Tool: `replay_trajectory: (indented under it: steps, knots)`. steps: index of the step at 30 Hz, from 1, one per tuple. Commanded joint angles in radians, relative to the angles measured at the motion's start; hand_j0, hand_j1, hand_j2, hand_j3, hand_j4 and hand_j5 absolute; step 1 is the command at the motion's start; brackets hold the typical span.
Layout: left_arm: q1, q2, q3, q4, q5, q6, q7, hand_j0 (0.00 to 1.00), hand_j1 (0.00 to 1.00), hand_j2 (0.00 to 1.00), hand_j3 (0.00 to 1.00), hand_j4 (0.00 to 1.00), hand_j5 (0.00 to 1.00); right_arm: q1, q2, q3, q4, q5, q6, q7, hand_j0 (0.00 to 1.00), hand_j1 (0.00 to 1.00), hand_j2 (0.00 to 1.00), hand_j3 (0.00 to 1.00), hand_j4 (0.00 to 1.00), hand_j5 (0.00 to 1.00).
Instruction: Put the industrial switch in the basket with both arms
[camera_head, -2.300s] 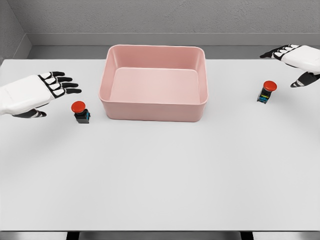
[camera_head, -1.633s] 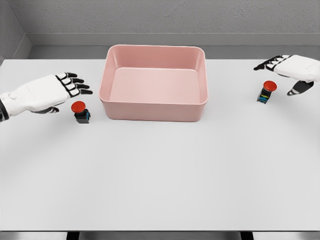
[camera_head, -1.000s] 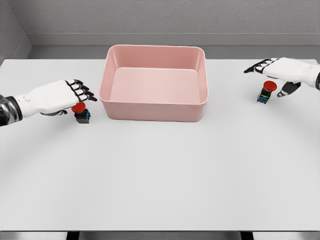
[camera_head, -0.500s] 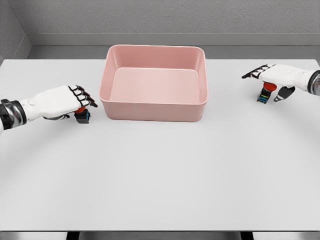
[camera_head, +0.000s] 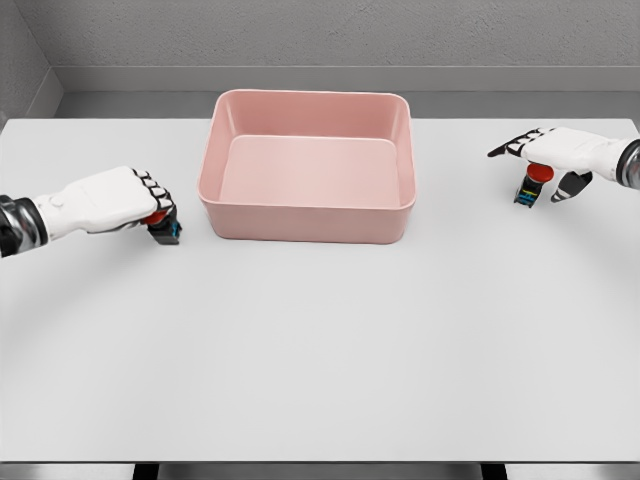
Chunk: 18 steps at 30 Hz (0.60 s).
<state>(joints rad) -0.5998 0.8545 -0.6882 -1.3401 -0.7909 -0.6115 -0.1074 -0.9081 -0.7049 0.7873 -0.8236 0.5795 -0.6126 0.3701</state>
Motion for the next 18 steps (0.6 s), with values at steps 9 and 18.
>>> replay_trajectory:
  steps: [9,18]
  knots:
    - [-0.044,0.02,0.019,-0.011,0.044,0.001,-0.003,0.4,0.4,0.4,0.4,0.4,0.4,0.0,0.002,-0.002,0.011,0.01,0.002,-0.004,0.84,0.84,0.84,0.84,0.84,0.84]
    - [-0.133,0.023,0.021,-0.056,0.081,0.001,-0.003,0.4,0.4,0.4,0.4,0.4,0.4,0.0,0.004,-0.002,0.017,0.011,0.002,-0.004,0.75,0.75,0.75,0.75,0.75,0.75]
